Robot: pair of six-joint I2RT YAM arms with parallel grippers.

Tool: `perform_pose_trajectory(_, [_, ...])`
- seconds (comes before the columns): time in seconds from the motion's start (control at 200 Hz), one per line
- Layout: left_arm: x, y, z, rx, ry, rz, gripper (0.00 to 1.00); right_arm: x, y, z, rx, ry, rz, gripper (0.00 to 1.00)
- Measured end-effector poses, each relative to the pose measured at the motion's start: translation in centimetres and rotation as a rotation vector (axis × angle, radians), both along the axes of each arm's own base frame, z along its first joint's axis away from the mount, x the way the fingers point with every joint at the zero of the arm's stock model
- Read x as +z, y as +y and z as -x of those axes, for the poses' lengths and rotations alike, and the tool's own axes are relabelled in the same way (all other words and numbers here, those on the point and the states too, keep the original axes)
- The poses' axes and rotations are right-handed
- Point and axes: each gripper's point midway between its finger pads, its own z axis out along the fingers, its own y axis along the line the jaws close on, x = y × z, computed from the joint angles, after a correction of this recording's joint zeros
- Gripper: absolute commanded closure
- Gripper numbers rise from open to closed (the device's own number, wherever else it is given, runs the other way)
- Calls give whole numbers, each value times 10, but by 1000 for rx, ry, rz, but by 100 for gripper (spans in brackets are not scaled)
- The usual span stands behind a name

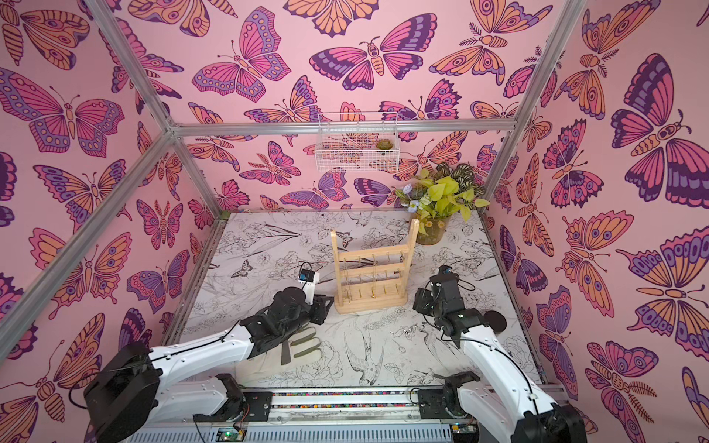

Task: Hang the necklace on the jewelry display stand
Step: Adjust the stand at the center of the board.

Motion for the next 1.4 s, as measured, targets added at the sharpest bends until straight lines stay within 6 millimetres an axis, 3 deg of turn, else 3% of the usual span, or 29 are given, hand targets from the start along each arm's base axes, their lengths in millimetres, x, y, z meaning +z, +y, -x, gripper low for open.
perform_pose_trajectory(0.275, [-31, -10, -17, 16, 24, 0, 63, -16, 20, -25, 57, -2, -60, 34])
perform_pose_trajectory(0.536, [-45, -17, -25, 25, 38, 33, 63, -42, 30, -28, 95, 67, -77, 36])
perform_pose_trajectory(1.001, [-52, -9, -44, 69, 27, 64, 63, -53, 39, -41, 131, 61, -97, 39])
perform_pose_trajectory(1.402, [-65, 0, -64, 83, 43, 62, 63, -52, 52, -66, 159, 38, -131, 39])
